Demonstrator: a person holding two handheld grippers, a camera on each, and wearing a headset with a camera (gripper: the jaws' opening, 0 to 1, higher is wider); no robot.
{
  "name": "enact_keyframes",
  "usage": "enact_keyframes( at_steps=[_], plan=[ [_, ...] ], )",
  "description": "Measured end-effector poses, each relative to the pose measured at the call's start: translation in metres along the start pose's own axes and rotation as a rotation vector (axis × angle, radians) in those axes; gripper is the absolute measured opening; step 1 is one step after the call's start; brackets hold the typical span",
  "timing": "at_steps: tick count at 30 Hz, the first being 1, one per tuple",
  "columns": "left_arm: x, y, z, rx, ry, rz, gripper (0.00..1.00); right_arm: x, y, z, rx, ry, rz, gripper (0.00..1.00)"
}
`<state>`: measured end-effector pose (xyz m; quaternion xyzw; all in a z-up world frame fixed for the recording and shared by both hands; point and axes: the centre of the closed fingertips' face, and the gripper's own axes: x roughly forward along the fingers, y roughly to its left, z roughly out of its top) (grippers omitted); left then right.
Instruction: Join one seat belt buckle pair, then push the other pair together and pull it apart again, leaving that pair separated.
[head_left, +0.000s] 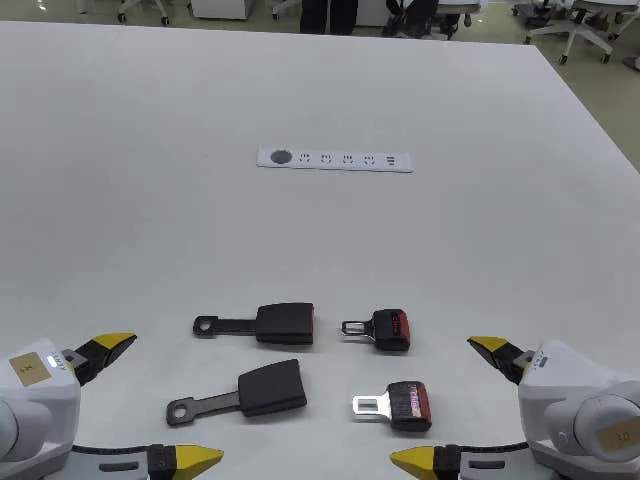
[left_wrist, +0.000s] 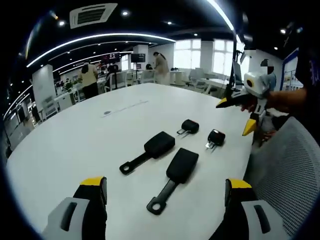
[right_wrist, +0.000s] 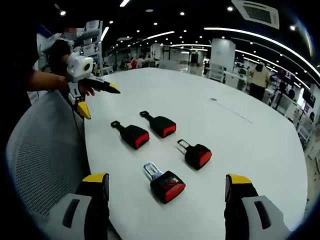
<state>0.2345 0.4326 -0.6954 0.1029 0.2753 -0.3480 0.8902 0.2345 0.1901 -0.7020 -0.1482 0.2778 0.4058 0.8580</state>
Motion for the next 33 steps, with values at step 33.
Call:
enact_keyframes(
  at_steps=[33],
  plan=[
    [0.0004, -0.0027, 0.0011, 0.010, 0.000, -0.005, 1.00, -0.0007, -0.0022, -0.0015, -0.013, 0.012, -0.005, 0.97]
  ],
)
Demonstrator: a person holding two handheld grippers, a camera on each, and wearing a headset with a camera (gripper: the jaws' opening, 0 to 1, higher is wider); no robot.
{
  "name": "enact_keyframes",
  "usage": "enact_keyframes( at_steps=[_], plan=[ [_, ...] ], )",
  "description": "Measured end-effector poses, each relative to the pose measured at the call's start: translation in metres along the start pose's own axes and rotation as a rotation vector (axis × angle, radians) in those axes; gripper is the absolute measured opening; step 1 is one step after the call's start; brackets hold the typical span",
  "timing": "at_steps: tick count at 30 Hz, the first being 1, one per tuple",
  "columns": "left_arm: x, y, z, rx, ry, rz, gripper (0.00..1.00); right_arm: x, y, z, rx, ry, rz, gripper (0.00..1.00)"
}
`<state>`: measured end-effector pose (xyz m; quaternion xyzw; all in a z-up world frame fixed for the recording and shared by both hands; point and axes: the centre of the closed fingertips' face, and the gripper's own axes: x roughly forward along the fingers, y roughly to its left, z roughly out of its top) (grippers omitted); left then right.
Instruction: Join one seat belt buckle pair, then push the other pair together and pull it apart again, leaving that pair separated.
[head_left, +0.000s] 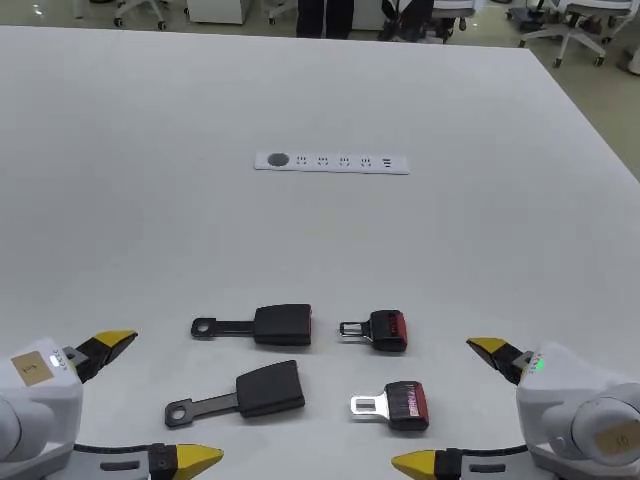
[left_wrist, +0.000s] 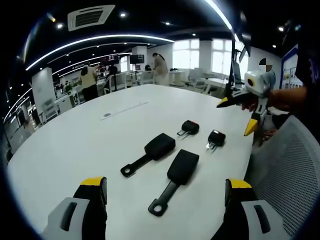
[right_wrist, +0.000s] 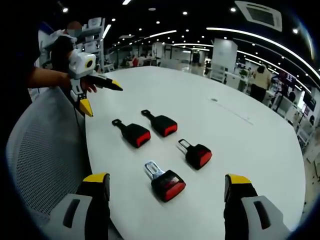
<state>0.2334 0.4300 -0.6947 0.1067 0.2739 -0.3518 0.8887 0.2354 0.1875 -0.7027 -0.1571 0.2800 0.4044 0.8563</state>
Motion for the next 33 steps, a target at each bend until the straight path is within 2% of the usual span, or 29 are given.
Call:
enact_keyframes(
  at_steps=[33],
  plan=[
    [-0.0005, -0.0016, 0.0016, 0.014, -0.007, 0.007, 1.00, -0.0010, -0.0002, -0.0001, -0.021, 0.013, 0.006, 0.94]
  ],
)
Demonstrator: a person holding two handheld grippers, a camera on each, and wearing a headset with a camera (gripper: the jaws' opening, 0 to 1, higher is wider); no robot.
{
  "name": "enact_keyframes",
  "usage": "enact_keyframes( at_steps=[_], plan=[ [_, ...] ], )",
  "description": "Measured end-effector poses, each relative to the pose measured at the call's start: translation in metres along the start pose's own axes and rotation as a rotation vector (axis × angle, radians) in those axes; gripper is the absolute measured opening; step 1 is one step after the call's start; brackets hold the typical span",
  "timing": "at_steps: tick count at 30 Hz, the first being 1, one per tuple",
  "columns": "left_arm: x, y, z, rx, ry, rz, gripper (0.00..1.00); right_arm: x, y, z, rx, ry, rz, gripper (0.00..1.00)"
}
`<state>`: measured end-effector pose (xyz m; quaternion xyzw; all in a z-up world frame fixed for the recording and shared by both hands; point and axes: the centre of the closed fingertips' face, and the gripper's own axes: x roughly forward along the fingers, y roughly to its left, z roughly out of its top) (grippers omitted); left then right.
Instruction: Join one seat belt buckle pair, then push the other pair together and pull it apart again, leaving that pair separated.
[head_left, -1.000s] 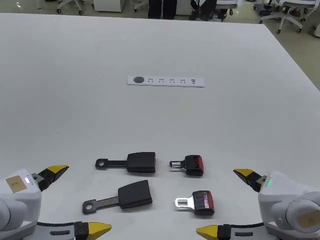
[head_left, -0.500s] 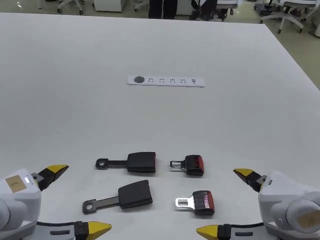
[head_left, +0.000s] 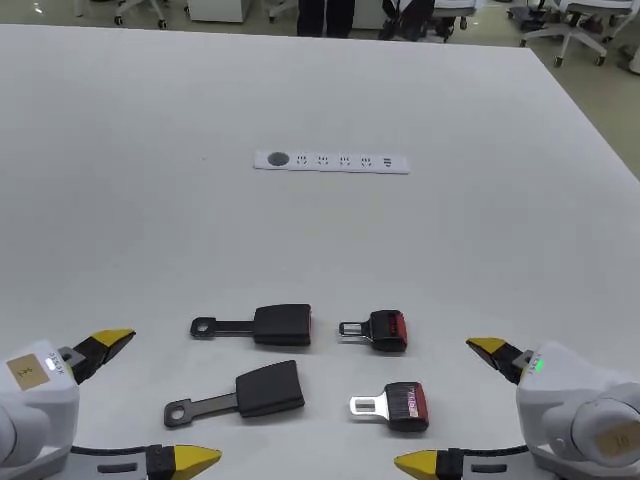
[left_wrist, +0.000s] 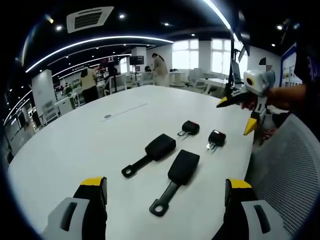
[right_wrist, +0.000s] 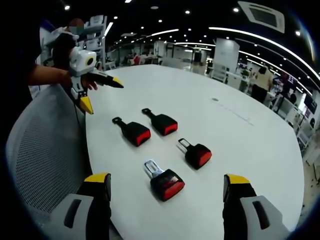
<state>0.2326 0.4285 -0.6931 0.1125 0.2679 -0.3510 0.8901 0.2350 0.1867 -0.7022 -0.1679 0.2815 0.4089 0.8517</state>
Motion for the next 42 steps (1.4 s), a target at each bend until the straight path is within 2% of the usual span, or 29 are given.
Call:
enact_keyframes(
  at_steps=[4, 10, 17, 25, 31, 36, 42],
  plan=[
    [0.000, 0.000, -0.001, 0.003, 0.003, -0.001, 1.00, 0.000, -0.001, -0.001, -0.006, 0.008, 0.000, 0.94],
    [0.004, -0.009, 0.003, 0.036, 0.021, -0.020, 1.00, 0.001, -0.001, -0.003, -0.013, 0.018, 0.007, 0.92],
    [0.012, -0.012, 0.002, 0.065, 0.046, -0.045, 0.97, 0.004, -0.002, -0.006, -0.050, 0.030, 0.022, 0.89],
    [0.024, -0.015, 0.003, 0.114, 0.087, -0.091, 0.87, 0.011, -0.002, -0.013, -0.115, 0.067, 0.052, 0.78],
    [0.037, -0.020, 0.004, 0.143, 0.099, -0.138, 0.78, 0.019, -0.002, -0.021, -0.163, 0.100, 0.093, 0.68],
    [0.046, -0.027, 0.002, 0.173, 0.121, -0.183, 0.70, 0.024, -0.004, -0.024, -0.159, 0.123, 0.117, 0.58],
    [0.057, -0.029, -0.005, 0.157, 0.163, -0.227, 0.61, 0.029, -0.004, -0.032, -0.172, 0.155, 0.150, 0.49]
  ],
)
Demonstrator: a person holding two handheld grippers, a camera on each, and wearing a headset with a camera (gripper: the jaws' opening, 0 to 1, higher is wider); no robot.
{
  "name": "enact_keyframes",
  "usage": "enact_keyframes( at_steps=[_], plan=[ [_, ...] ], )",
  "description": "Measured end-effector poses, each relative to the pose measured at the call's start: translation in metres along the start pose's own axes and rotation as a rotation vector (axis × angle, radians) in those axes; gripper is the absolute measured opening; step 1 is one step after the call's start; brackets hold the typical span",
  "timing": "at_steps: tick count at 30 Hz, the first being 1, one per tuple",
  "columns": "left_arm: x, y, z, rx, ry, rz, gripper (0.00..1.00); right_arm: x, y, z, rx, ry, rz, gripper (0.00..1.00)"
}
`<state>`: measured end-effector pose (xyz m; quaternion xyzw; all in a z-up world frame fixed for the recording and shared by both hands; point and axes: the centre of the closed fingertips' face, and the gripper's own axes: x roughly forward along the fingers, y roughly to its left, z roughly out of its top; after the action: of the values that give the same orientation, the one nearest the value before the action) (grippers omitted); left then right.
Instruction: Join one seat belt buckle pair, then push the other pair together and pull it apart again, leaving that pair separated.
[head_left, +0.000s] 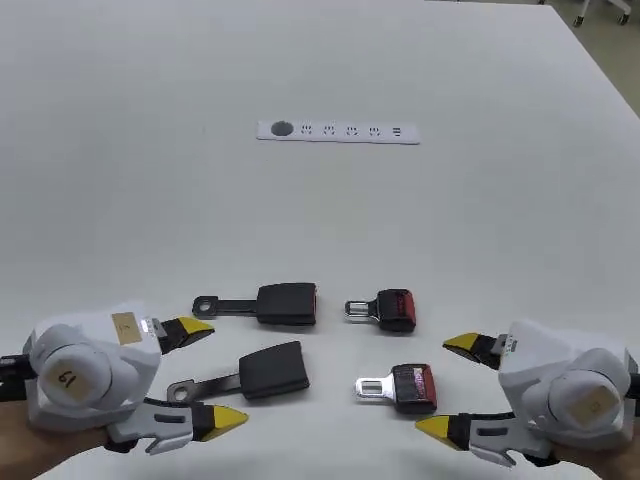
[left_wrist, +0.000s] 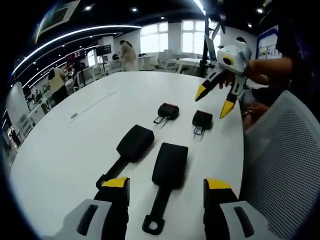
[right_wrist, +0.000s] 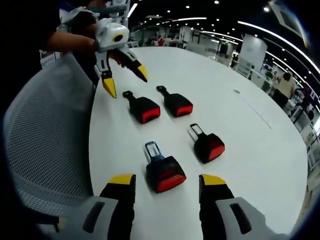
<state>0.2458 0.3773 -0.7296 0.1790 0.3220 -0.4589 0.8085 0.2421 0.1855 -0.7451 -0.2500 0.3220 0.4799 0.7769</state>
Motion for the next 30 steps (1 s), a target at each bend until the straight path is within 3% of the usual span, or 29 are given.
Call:
enact_keyframes(
  at_steps=[15, 24, 30],
  plan=[
    [0.028, 0.001, -0.006, 0.087, 0.096, -0.102, 0.45, 0.019, 0.006, -0.011, -0.134, 0.073, 0.111, 0.36],
    [0.040, 0.001, -0.014, 0.161, 0.174, -0.177, 0.38, 0.024, 0.005, -0.011, -0.210, 0.106, 0.149, 0.32],
    [0.045, -0.003, -0.019, 0.216, 0.202, -0.222, 0.33, 0.025, 0.005, -0.012, -0.235, 0.116, 0.162, 0.31]
  ],
)
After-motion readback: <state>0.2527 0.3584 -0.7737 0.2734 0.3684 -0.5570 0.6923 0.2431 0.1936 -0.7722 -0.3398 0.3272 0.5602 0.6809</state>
